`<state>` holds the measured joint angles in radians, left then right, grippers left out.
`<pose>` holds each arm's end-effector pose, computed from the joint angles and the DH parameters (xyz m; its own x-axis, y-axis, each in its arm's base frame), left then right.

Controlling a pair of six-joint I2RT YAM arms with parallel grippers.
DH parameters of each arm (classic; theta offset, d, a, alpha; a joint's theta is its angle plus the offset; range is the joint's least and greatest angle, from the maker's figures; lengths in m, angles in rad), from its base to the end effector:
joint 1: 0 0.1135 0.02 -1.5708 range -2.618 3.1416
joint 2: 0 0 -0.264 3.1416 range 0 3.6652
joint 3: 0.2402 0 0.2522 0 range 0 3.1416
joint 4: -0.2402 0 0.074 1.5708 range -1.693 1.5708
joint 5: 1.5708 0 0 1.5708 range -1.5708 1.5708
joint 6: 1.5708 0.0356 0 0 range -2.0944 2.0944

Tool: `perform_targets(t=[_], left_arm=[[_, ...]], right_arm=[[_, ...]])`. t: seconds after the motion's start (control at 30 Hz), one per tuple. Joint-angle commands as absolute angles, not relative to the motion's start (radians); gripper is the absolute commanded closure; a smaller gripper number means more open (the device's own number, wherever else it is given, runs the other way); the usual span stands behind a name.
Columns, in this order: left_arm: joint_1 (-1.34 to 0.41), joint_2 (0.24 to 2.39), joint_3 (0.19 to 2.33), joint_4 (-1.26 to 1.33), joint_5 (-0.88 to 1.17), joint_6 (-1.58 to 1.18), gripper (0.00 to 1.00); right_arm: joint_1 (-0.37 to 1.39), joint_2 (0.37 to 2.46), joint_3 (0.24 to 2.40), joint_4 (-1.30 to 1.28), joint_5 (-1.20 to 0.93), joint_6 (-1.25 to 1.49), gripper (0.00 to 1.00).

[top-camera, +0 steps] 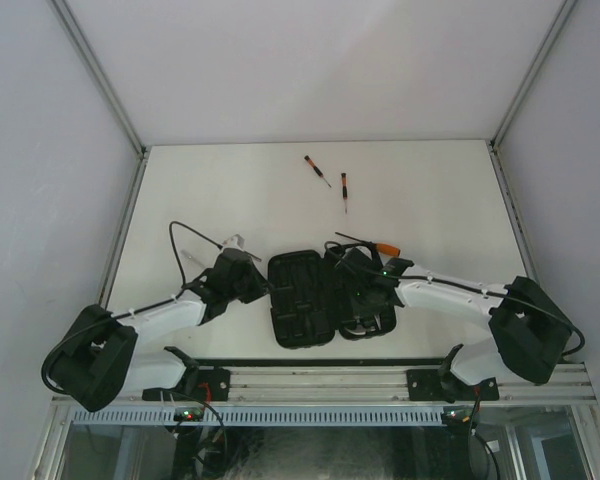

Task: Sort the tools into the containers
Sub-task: Place the hammer in the storage box.

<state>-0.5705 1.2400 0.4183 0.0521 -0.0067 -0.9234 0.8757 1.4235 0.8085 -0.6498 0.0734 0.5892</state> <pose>0.1884 -0.1206 0.1484 -0.7808 -0.4467 -0.4369 -0.1439 0.8089 -0.5701 0.1614 0.1895 0.1779 -0.9255 -0.2445 -0.2893 -0.2856 0.9521 0.1093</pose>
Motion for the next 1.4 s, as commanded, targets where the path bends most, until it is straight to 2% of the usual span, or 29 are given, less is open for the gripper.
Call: perform_targets(t=[0.0,0.13,0.27,0.6,1.23,1.37], left_arm=[[-0.568,1.188,0.412,0.044,-0.01,-0.918,1.0],[-0.568,1.17,0.413,0.024,-0.025,-0.913,1.0],[-0.568,1.163,0.413,0.022,-0.026,-0.914,1.0],[-0.568,1.162,0.411,0.021,-0.02,-0.916,1.0],[-0.568,1.163,0.413,0.019,-0.018,-0.913,1.0],[-0.568,1.163,0.415,0.018,-0.015,-0.912,1.0]], right_arm=[[0.907,1.358,0.793,-0.62,0.086,0.599,0.96],[0.881,1.267,0.838,-0.603,0.106,0.57,0.88],[0.837,1.263,0.86,-0.568,0.093,0.555,0.87],[0.788,1.399,0.925,-0.549,0.127,0.543,0.94],[0.768,1.539,0.933,-0.533,0.107,0.526,0.94],[0.765,1.562,0.933,-0.537,0.099,0.519,0.97]])
